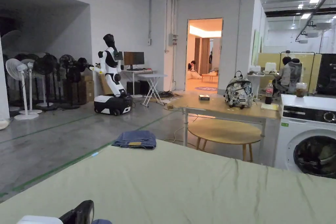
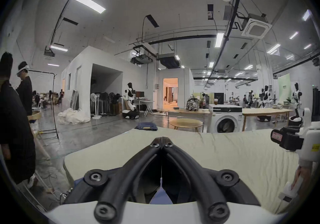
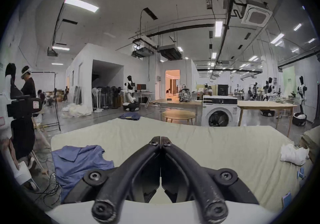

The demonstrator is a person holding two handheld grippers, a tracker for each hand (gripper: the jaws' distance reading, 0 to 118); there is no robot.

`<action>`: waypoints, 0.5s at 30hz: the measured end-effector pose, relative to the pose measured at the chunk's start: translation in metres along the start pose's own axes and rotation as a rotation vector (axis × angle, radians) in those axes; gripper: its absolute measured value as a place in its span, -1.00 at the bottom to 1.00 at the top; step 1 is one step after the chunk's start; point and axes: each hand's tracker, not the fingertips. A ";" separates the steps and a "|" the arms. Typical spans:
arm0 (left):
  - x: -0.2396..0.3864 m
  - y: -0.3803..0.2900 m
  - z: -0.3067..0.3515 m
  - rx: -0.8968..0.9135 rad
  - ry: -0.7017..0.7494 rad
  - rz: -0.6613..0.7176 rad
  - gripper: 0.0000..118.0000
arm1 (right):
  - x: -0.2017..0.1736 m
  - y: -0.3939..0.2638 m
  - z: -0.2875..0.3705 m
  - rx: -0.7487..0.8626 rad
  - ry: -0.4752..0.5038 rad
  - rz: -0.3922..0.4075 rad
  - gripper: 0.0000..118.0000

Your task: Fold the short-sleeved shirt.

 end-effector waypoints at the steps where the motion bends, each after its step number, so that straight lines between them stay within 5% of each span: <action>1: -0.001 -0.001 0.000 -0.004 0.009 -0.002 -1.00 | -0.001 -0.001 -0.001 0.000 0.006 0.005 -1.00; 7: -0.008 -0.011 -0.005 -0.027 0.020 0.015 -1.00 | -0.005 -0.003 -0.002 -0.015 0.034 0.006 -1.00; 13: -0.011 -0.029 -0.025 -0.192 -0.033 -0.148 -1.00 | 0.006 -0.012 0.001 -0.043 0.086 -0.033 -1.00; 15: -0.019 -0.044 -0.039 -0.265 -0.105 -0.189 -0.61 | 0.011 -0.023 -0.001 -0.085 0.118 -0.078 -1.00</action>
